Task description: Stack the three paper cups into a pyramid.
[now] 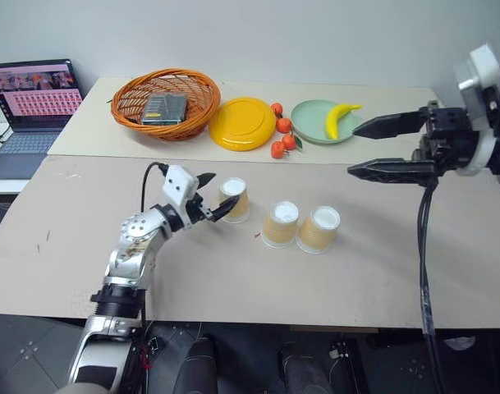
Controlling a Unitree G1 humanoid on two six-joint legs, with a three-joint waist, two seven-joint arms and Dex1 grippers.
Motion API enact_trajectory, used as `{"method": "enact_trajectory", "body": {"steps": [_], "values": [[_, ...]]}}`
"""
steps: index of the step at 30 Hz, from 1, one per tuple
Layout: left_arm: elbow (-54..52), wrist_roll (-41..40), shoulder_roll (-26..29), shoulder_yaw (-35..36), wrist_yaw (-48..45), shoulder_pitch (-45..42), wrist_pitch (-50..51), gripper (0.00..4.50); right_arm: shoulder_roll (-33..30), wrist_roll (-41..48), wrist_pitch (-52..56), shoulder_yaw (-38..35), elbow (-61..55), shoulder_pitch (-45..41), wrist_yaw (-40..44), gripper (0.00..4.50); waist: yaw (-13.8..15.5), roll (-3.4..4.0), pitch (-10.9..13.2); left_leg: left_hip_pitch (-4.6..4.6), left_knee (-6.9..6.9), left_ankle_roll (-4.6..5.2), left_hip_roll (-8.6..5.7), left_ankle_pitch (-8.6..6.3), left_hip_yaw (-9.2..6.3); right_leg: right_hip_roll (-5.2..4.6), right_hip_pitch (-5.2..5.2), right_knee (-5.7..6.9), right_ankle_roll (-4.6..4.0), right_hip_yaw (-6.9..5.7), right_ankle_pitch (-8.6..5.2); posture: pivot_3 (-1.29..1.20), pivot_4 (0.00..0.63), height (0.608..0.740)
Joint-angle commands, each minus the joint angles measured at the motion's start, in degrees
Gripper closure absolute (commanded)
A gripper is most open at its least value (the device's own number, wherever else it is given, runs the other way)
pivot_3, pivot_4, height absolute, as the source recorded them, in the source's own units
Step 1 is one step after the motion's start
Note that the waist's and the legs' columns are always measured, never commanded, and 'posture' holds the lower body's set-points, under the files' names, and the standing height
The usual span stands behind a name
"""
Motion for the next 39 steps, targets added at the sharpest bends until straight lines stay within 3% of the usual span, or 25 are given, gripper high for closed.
{"method": "enact_trajectory", "body": {"steps": [1, 9, 13, 15, 22, 29, 39], "values": [[0.84, 0.22, -1.05, -0.53, -1.03, -2.06, -2.5, 0.0, -1.69, 1.65, 0.24, -3.13, -1.93, 0.35, -0.79, 0.06, -0.09, 0.0, 0.0, 0.0, 0.01, 0.0, 0.0, 0.0, 0.0, 0.0, 0.0, 0.01, 0.0, 0.0, 0.0, 0.0, 0.15, 0.732], [4.68, 1.28, -2.35, -1.36, -2.48, -3.79, -5.33, 0.0, -2.19, 1.86, 0.14, -3.98, -2.56, 1.56, -1.78, 0.06, -0.11, 0.0, 0.0, 0.0, 0.01, 0.0, -0.01, 0.0, -0.01, 0.0, 0.0, 0.01, 0.0, 0.0, 0.0, 0.0, 0.15, 0.732], [5.74, 1.22, -2.04, -0.54, -2.82, -4.35, -5.77, 1.56, -2.43, 2.06, 0.24, -4.22, -2.61, 1.98, -1.82, 0.0, -0.12, 0.0, 0.0, 0.0, 0.01, 0.0, -0.01, 0.0, -0.01, 0.0, 0.0, 0.01, 0.0, 0.0, 0.0, 0.0, 0.15, 0.732], [5.68, 1.13, -1.72, -0.01, -2.6, -4.53, -5.39, 1.98, -2.92, 1.75, -0.19, -4.22, -2.2, 2.7, -1.65, 0.0, -0.12, 0.0, 0.0, 0.0, 0.0, 0.0, 0.0, 0.0, -0.01, 0.0, 0.0, 0.01, 0.0, 0.0, 0.0, 0.0, 0.15, 0.732], [1.02, -0.37, -0.92, 0.89, -2.04, -5.42, -1.25, 1.98, -3.46, 0.37, -2.08, -3.02, -0.52, 4.11, -1.74, 0.0, -0.15, 0.0, 0.0, 0.0, 0.01, 0.0, 0.0, 0.0, -0.01, 0.0, 0.0, 0.01, 0.01, 0.0, 0.0, 0.0, 0.15, 0.732], [-13.07, -7.51, 3.87, -0.12, -6.65, -6.42, 15.33, 1.98, -2.73, -0.94, -3.55, -2.59, 1.75, 5.13, -1.8, 0.0, -0.25, 0.0, 0.0, 0.0, -0.02, 0.0, 0.0, 0.0, -0.01, 0.0, 0.0, 0.0, 0.01, 0.0, 0.0, 0.0, 0.15, 0.732], [-20.87, -15.91, 6.46, -0.38, -7.29, -19.2, 31.74, 1.98, -3.65, -2.34, -6.06, -5.31, 4.15, 9.2, -2.38, 0.0, 0.0, 0.0, 0.0, -0.01, 0.06, 0.0, -0.01, 0.0, -0.03, 0.0, 0.04, -0.01, 0.04, -0.02, -0.01, 0.0, 0.15, 0.732]]}}
